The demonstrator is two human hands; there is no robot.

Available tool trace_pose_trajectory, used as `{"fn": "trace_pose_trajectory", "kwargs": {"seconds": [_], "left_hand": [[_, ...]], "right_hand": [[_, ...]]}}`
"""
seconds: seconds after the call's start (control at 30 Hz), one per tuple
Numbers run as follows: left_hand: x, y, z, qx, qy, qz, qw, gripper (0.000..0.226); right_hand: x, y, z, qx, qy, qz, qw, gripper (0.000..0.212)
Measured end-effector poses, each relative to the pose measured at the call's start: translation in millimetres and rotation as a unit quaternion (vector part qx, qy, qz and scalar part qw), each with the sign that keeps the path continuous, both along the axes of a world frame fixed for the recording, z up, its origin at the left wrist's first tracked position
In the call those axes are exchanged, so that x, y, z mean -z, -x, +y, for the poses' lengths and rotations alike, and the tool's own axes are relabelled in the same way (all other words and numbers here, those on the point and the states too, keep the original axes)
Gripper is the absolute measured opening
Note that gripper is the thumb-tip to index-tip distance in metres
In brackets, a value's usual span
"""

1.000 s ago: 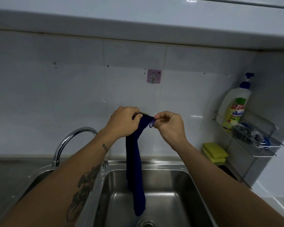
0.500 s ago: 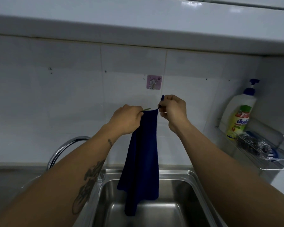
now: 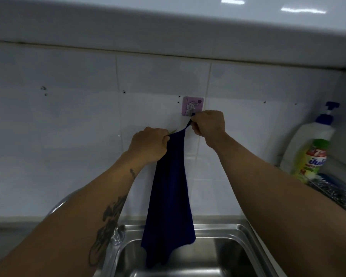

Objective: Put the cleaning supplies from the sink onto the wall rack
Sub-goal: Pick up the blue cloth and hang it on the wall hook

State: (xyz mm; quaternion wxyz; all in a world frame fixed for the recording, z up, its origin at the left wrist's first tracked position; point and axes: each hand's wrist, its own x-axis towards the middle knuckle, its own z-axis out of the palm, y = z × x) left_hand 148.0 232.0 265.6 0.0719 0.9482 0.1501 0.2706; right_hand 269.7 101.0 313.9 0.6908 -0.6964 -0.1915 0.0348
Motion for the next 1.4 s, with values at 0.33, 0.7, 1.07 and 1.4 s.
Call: {"fn": "trace_pose_trajectory", "kwargs": {"seconds": [0.33,0.7,1.07,1.4], "left_hand": [[3,-8,7,0.018,0.025,-0.006,0.999,0.039],[8,-6,1,0.025,0.051,0.008,0.998,0.036],[20,-8,-7,0.033,0.073,0.023,0.997,0.036],[35,-6,-4,0.037,0.079,-0.004,0.996,0.036]], "right_hand": [[-2,-7,10,0.015,0.018,0.021,0.999,0.005],[-13,-8,8,-0.03,0.03,0.095,0.995,0.006],[2,-3,27,0.095,0.132,-0.074,0.984,0.025],[52,-17,15,-0.084,0.218,-0.139,0.962,0.022]]}}
